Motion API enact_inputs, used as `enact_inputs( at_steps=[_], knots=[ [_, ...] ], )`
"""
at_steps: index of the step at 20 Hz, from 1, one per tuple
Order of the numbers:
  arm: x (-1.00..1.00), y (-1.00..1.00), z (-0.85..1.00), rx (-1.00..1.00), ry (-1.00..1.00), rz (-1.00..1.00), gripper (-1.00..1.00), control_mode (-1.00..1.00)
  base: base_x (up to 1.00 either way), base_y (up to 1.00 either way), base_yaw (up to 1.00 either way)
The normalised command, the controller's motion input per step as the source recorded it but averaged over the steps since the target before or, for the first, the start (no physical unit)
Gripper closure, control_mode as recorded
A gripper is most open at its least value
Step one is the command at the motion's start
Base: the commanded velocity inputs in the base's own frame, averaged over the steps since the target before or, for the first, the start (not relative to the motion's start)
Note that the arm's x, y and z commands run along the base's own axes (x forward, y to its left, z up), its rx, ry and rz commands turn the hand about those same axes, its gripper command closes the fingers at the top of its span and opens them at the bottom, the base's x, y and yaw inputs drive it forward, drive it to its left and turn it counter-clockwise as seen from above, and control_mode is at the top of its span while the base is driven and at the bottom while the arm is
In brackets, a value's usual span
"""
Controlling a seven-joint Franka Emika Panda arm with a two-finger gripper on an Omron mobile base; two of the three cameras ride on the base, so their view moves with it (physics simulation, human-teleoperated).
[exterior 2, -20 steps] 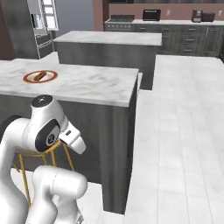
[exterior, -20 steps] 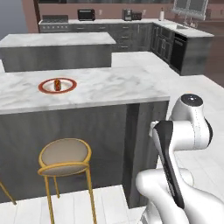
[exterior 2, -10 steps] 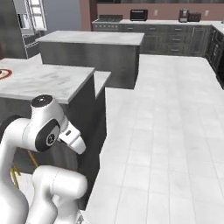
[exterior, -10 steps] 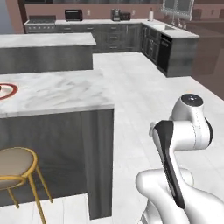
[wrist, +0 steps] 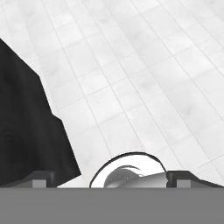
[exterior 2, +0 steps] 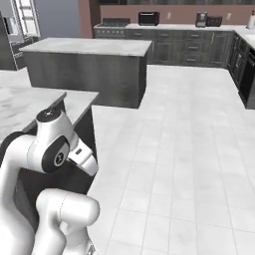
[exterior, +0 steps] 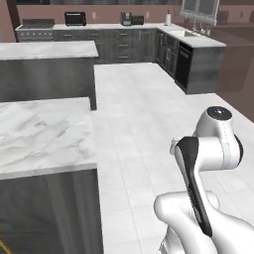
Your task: Pick up the peach and mango from the fridge and place one fruit on each plate on the dining counter.
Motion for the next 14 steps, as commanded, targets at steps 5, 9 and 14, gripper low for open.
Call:
enact_inputs(
  at_steps=[5,9,14],
  knots=[
    [0.00,0.00,0.00,0.00,0.00,0.00,-1.00,1.00,1.00,-0.36,0.00],
    [0.00,0.00,0.00,0.00,0.00,0.00,-1.00,1.00,1.00,-0.33,0.00],
    [0.00,0.00,0.00,0.00,0.00,0.00,-1.00,1.00,1.00,-0.30,0.00]
  ],
)
